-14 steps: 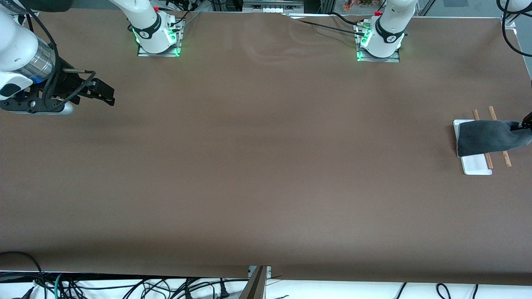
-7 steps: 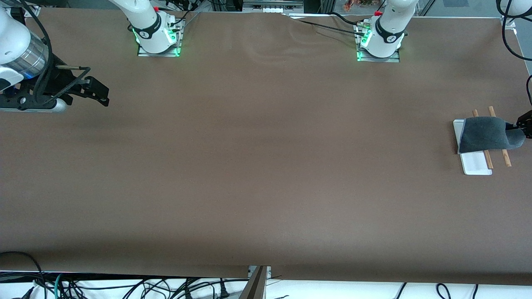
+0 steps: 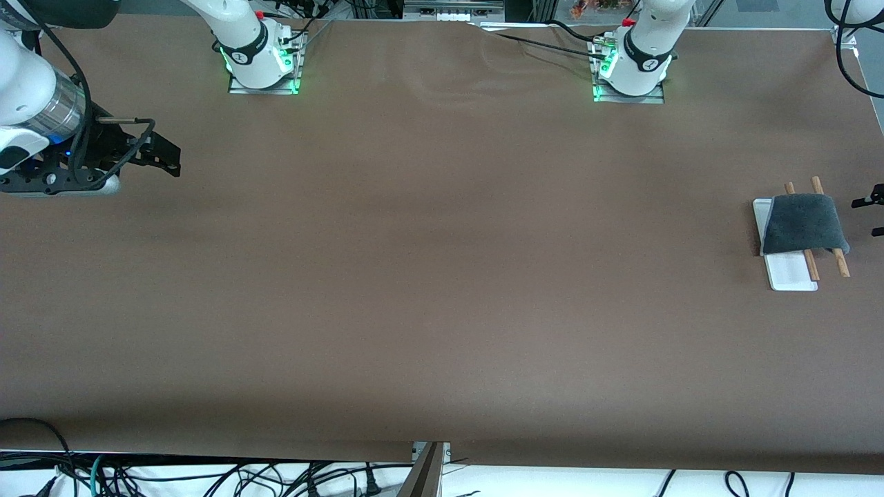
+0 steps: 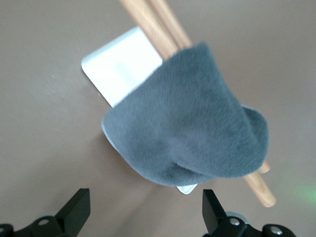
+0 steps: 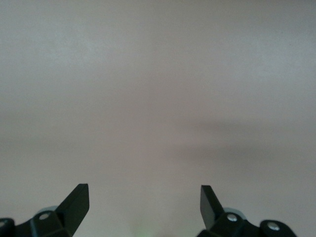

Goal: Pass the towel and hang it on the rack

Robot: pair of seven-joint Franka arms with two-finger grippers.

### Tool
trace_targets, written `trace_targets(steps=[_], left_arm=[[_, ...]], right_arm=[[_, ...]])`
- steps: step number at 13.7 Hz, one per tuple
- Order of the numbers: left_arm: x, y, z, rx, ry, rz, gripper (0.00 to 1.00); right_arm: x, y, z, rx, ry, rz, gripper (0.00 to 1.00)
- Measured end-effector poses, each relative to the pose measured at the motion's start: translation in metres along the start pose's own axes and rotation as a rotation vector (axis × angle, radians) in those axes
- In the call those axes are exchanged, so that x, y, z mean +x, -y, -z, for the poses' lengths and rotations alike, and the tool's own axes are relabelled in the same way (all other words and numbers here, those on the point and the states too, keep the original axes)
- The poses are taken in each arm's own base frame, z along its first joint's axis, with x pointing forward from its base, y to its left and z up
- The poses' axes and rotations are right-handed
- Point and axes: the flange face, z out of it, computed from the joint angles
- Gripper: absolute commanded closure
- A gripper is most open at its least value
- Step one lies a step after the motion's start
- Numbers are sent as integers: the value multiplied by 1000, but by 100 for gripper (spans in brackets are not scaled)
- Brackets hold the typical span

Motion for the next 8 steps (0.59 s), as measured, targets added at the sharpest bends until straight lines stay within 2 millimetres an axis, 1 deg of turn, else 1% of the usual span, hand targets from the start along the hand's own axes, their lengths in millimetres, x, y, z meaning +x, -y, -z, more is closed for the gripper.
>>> trace_targets(steps=[1,2,3,4,5,6,8], left_arm=[[14,-7,18,27,18,-22,0],[31,-19,39,52,49,-39,0],[52,-35,60,68,80,-42,0],[76,-55,79,76,110,-34,0],[100,-76,94,79,136,-21,0],[123,-95,105,80,156,-3,0],[168,-131,115,73,184,46,0]], right_arm=[[0,1,2,0,-3,1,1],[0,2,3,1,-7,3,1],[0,3,5,1,-10,5,1],[0,4,6,1,-13,6,1],[0,4,7,1,-14,8,1],[0,5,8,1,-16,9,1],[0,5,9,2,-18,9,1]])
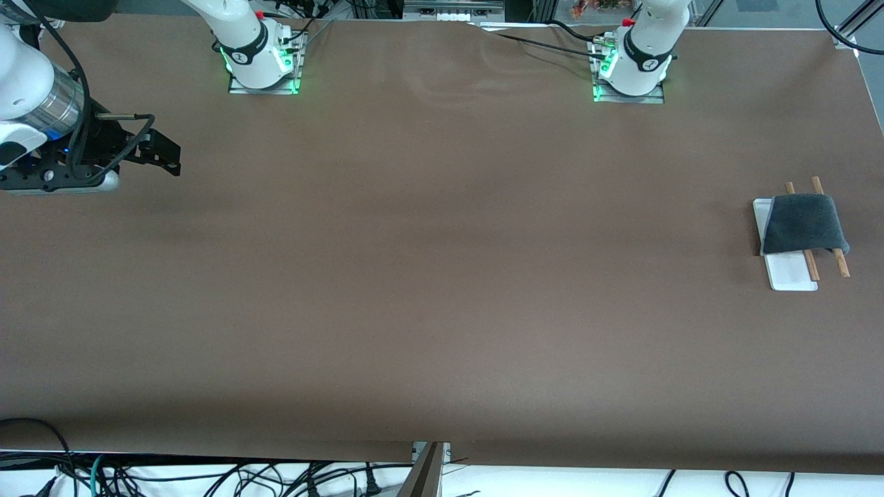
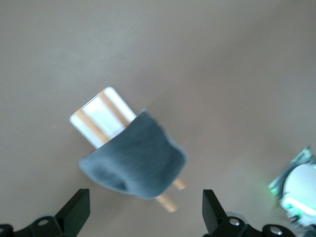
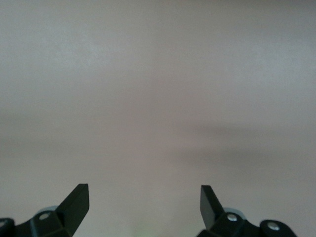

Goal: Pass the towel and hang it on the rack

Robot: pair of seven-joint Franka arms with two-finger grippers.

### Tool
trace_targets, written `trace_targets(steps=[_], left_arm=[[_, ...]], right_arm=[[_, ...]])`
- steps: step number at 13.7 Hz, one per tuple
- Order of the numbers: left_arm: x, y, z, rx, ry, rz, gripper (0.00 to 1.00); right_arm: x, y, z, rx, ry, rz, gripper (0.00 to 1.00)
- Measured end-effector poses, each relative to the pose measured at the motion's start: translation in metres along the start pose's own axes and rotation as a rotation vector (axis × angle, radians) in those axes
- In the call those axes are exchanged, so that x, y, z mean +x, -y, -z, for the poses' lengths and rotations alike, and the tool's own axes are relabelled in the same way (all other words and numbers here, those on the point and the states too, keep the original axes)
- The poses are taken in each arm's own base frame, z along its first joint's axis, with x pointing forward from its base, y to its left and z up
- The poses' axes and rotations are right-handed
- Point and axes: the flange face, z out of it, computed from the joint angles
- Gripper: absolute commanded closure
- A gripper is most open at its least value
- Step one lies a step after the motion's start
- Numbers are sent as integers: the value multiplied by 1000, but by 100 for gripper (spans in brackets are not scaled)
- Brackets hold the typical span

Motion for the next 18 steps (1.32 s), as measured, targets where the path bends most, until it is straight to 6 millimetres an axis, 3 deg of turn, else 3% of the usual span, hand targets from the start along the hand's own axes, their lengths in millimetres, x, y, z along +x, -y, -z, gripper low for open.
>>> trace_targets(steps=[6,9,12,14,18], left_arm=[[133,-116,21,7,92,191,0],[174,-162,25,30,109,300,0],[220,-226,28,87,100,449,0],[240,-261,28,146,21,544,0],[232,-316,13,238,-105,693,0]], right_arm=[[0,0,1,0,-2,0,1],[0,-4,1,0,-1,-7,1],[0,-4,1,0,-2,-7,1],[0,-4,1,0,-2,-7,1],[0,-4,1,0,-2,-7,1]])
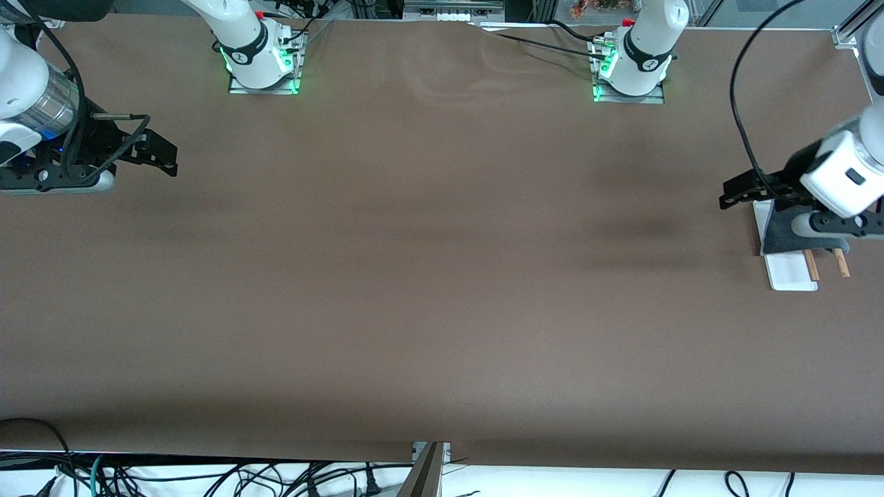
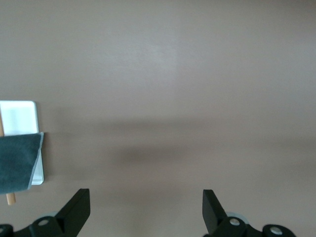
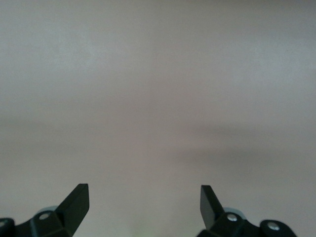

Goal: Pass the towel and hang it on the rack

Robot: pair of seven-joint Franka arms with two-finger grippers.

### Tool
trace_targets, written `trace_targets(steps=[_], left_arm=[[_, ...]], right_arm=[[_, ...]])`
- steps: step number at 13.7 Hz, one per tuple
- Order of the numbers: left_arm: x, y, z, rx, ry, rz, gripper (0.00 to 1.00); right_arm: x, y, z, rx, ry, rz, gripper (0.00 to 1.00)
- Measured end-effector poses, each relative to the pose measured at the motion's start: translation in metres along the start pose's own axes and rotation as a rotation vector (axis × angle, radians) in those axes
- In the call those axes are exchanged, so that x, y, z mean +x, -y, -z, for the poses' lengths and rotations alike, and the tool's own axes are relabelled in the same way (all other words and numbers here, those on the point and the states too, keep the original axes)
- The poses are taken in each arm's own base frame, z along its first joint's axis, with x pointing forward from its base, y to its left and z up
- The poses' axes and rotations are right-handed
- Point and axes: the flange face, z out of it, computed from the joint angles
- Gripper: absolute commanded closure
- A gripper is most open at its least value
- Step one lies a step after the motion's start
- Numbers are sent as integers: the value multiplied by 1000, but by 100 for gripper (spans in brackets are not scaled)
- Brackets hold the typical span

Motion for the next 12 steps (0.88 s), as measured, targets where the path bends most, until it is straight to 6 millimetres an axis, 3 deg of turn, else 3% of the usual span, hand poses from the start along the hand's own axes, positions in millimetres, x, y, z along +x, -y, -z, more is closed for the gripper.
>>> trace_targets(steps=[4,8,12], left_arm=[[-25,8,-2,19,-42,33,0],[-30,-15,-6,24,-34,4,0],[-28,-13,-11,25,-26,18,0]], right_arm=[[0,0,0,0,0,0,1],[0,0,0,0,0,0,1],[0,0,0,0,0,0,1]])
